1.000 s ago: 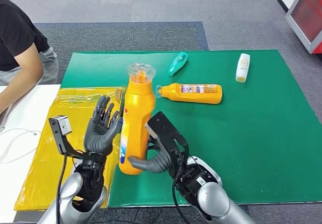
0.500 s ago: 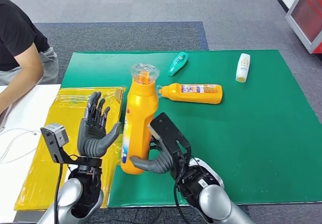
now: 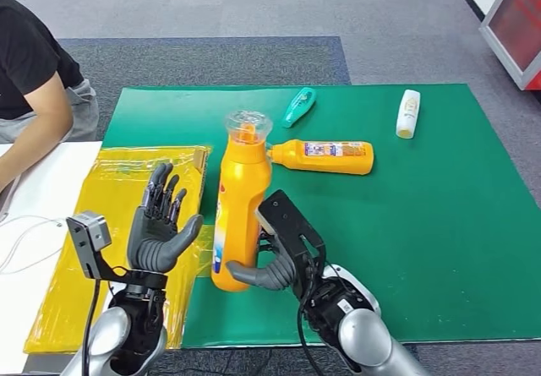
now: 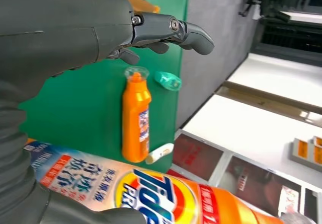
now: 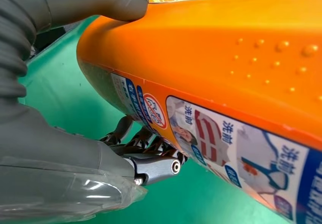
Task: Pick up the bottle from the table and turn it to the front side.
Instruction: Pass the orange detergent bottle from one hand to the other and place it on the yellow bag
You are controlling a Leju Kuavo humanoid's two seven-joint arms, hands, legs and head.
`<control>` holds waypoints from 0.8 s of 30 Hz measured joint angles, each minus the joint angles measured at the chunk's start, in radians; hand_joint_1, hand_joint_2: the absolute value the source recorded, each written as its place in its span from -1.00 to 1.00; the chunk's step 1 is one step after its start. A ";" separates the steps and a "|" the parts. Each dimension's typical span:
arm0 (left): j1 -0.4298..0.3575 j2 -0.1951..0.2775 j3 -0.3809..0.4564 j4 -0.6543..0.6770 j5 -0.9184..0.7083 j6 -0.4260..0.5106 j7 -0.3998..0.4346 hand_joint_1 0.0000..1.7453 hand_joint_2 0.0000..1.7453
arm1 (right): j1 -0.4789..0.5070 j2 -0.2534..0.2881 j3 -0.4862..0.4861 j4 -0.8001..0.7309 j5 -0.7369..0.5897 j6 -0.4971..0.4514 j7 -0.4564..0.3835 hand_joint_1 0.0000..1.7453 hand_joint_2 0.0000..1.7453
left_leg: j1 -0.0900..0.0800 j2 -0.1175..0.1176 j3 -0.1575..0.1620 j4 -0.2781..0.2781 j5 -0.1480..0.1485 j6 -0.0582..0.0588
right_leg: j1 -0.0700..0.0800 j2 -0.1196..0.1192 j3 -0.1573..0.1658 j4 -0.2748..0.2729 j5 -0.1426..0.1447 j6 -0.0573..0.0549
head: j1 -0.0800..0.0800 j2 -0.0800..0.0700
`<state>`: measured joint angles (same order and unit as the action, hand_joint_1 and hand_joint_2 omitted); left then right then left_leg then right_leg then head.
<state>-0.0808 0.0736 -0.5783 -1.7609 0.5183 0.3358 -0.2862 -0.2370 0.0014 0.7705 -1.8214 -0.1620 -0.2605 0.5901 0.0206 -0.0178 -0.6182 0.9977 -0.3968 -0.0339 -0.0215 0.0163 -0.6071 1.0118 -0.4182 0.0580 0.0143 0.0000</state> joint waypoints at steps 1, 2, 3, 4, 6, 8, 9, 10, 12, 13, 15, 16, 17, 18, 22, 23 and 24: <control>-0.006 0.000 0.000 0.000 -0.001 -0.008 -0.002 -1.00 1.00 | -0.002 0.000 0.001 0.001 0.002 0.002 0.000 1.00 1.00 | 0.000 0.000 0.000 0.000 0.000 0.000 | 0.000 0.000 0.000 0.000 0.000 0.000 | 0.000 0.000; -0.013 0.000 0.000 0.000 -0.001 -0.017 -0.004 -1.00 1.00 | -0.004 0.000 0.001 0.002 0.003 0.005 0.000 1.00 1.00 | 0.000 0.000 0.000 0.000 0.000 0.000 | 0.000 0.000 0.000 0.000 0.000 0.000 | 0.000 0.000; -0.022 0.000 -0.001 0.000 -0.001 -0.024 -0.004 -1.00 1.00 | -0.006 0.000 0.002 0.003 0.004 0.009 0.000 1.00 1.00 | 0.000 0.000 0.000 0.000 0.000 0.000 | 0.000 0.000 0.000 0.000 0.000 0.000 | 0.000 0.000; -0.031 0.000 -0.001 0.000 -0.002 -0.030 -0.004 -1.00 1.00 | -0.007 0.000 0.003 0.004 0.003 0.012 0.000 1.00 1.00 | 0.000 0.000 0.000 0.000 0.000 0.000 | 0.000 0.000 0.000 0.000 0.000 0.000 | 0.000 0.000; -0.050 0.000 -0.002 0.000 -0.003 -0.038 -0.004 -1.00 1.00 | -0.009 0.000 0.005 0.005 0.003 0.017 0.000 1.00 1.00 | 0.000 0.000 0.000 0.000 0.000 0.000 | 0.000 0.000 0.000 0.000 0.000 0.000 | 0.000 0.000; -0.069 0.000 -0.003 0.000 0.004 -0.048 0.003 -1.00 1.00 | -0.010 0.000 0.007 0.005 0.003 0.018 0.000 1.00 1.00 | 0.000 0.000 0.000 0.000 0.000 0.000 | 0.000 0.000 0.000 0.000 0.000 0.000 | 0.000 0.000; -0.078 -0.001 -0.004 0.001 0.012 -0.054 0.010 -1.00 1.00 | -0.011 0.000 0.009 0.005 0.003 0.017 0.000 1.00 1.00 | 0.000 0.000 0.000 0.000 0.000 0.000 | 0.000 0.000 0.000 0.000 0.000 0.000 | 0.000 0.000; -0.087 -0.001 -0.005 0.001 0.022 -0.060 0.017 -1.00 1.00 | -0.013 0.000 0.010 0.005 0.004 0.017 0.000 1.00 1.00 | 0.000 0.000 0.000 0.000 0.000 0.000 | 0.000 0.000 0.000 0.000 0.000 0.000 | 0.000 0.000; -0.103 -0.003 -0.009 0.002 0.039 -0.066 0.031 -1.00 1.00 | -0.016 0.000 0.012 0.005 0.004 0.016 0.000 1.00 1.00 | 0.000 0.000 0.000 0.000 0.000 0.000 | 0.000 0.000 0.000 0.000 0.000 0.000 | 0.000 0.000; -0.110 -0.004 -0.013 0.003 0.045 -0.067 0.036 -1.00 1.00 | -0.018 0.000 0.013 0.005 0.002 0.016 0.000 1.00 1.00 | 0.000 0.000 0.000 0.000 0.000 0.000 | 0.000 0.000 0.000 0.000 0.000 0.000 | 0.000 0.000; -0.120 -0.006 -0.019 0.006 0.056 -0.068 0.043 -1.00 1.00 | -0.021 0.000 0.013 0.005 -0.002 0.017 0.000 1.00 1.00 | 0.000 0.000 0.000 0.000 0.000 0.000 | 0.000 0.000 0.000 0.000 0.000 0.000 | 0.000 0.000; -0.124 -0.007 -0.022 0.007 0.061 -0.068 0.047 -1.00 1.00 | -0.022 0.000 0.014 0.005 -0.004 0.018 0.000 1.00 1.00 | 0.000 0.000 0.000 0.000 0.000 0.000 | 0.000 0.000 0.000 0.000 0.000 0.000 | 0.000 0.000; -0.127 -0.008 -0.024 0.008 0.067 -0.068 0.051 -1.00 1.00 | -0.022 0.000 0.014 0.005 -0.006 0.019 0.000 1.00 1.00 | 0.000 0.000 0.000 0.000 0.000 0.000 | 0.000 0.000 0.000 0.000 0.000 0.000 | 0.000 0.000; -0.130 -0.009 -0.027 0.009 0.072 -0.068 0.056 -1.00 1.00 | -0.022 0.000 0.014 0.005 -0.008 0.020 0.000 1.00 1.00 | 0.000 0.000 0.000 0.000 0.000 0.000 | 0.000 0.000 0.000 0.000 0.000 0.000 | 0.000 0.000; -0.140 -0.009 -0.031 0.016 0.085 -0.070 0.068 -1.00 1.00 | -0.023 0.000 0.014 0.005 -0.013 0.025 0.000 1.00 1.00 | 0.000 0.000 0.000 0.000 0.000 0.000 | 0.000 0.000 0.000 0.000 0.000 0.000 | 0.000 0.000; -0.144 -0.010 -0.032 0.020 0.088 -0.070 0.070 -1.00 1.00 | -0.023 0.000 0.014 0.005 -0.013 0.026 0.000 1.00 1.00 | 0.000 0.000 0.000 0.000 0.000 0.000 | 0.000 0.000 0.000 0.000 0.000 0.000 | 0.000 0.000; -0.147 -0.010 -0.034 0.025 0.091 -0.071 0.074 -1.00 1.00 | -0.024 0.000 0.014 0.005 -0.013 0.026 0.000 1.00 1.00 | 0.000 0.000 0.000 0.000 0.000 0.000 | 0.000 0.000 0.000 0.000 0.000 0.000 | 0.000 0.000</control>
<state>-0.2280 0.0638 -0.6121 -1.7364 0.6088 0.2646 -0.2125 -0.2607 0.0015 0.7845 -1.8166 -0.1752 -0.2348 0.5901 0.0206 -0.0178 -0.6182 0.9977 -0.3968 -0.0338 -0.0216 0.0164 -0.6073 1.0117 -0.4181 0.0580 0.0142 0.0000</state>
